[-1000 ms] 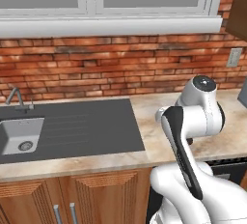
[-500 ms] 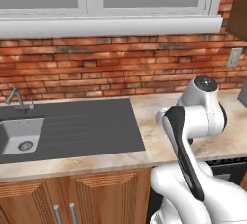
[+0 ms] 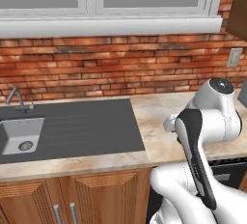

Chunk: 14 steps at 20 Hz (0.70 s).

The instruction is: Place the drinks on the dining counter in a tight cluster.

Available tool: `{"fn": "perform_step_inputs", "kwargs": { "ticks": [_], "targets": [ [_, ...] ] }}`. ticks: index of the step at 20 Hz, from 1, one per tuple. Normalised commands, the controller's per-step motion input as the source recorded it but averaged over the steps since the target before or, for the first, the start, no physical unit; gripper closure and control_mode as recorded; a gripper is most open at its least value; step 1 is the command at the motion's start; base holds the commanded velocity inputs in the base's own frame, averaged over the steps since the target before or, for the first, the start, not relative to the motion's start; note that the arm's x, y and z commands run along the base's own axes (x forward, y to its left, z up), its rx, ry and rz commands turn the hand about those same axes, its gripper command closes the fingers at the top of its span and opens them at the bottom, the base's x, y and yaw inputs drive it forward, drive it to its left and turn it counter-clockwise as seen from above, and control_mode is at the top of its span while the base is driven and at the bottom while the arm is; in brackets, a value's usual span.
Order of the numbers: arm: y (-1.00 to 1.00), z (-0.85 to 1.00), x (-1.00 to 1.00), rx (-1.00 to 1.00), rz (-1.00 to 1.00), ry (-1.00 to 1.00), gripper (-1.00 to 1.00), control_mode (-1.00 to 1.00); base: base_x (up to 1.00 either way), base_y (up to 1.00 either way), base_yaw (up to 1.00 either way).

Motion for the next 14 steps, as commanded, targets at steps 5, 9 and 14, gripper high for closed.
{"fn": "perform_step_inputs", "kwargs": {
  "ticks": [5,9,14],
  "targets": [
    [-0.16,0.0,-0.35,0.01,0.27,-0.01,-1.0,-1.0,0.0,0.0,0.0],
    [-0.22,0.01,-0.37,0.0,0.27,-0.03,-1.0,-1.0,0.0,0.0,0.0],
    [-0.08,0.0,-0.45,0.02,0.14,-0.13,-1.0,-1.0,0.0,0.0,0.0]
  ]
}}
